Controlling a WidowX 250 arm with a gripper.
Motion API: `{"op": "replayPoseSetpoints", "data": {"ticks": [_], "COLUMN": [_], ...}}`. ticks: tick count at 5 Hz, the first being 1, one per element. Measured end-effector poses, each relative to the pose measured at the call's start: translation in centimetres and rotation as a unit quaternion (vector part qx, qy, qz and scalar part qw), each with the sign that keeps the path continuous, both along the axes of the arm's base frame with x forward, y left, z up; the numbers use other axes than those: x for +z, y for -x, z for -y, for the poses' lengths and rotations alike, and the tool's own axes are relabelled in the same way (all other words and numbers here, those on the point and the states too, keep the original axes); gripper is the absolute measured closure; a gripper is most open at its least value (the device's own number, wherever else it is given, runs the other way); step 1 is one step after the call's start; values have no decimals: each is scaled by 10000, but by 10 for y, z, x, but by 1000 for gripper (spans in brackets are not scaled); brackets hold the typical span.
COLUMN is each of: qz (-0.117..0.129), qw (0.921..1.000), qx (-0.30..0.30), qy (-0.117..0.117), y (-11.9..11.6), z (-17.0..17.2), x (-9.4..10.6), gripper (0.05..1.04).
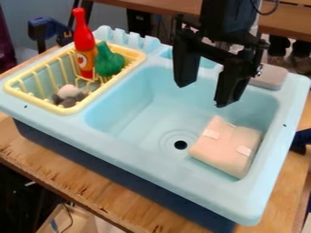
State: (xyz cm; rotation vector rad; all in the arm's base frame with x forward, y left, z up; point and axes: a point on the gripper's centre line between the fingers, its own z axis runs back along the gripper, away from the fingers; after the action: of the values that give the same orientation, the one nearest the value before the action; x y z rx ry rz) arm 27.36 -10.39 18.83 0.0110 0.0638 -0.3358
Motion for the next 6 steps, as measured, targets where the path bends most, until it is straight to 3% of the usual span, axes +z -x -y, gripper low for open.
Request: {"op": "replayPoseSetpoints", "data": {"ticks": [1,2,3,6], "qz": [-150,-3,236,139], "qw": [9999,9997,9980,9945], "qx": [8,189,573,976], "qy": [-58,-156,-102,-361], "y": [0,-16,-30,-66], "z": [1,3,8,14], "x": [-9,-28,-44,-89], "gripper": [83,83,83,83]}}
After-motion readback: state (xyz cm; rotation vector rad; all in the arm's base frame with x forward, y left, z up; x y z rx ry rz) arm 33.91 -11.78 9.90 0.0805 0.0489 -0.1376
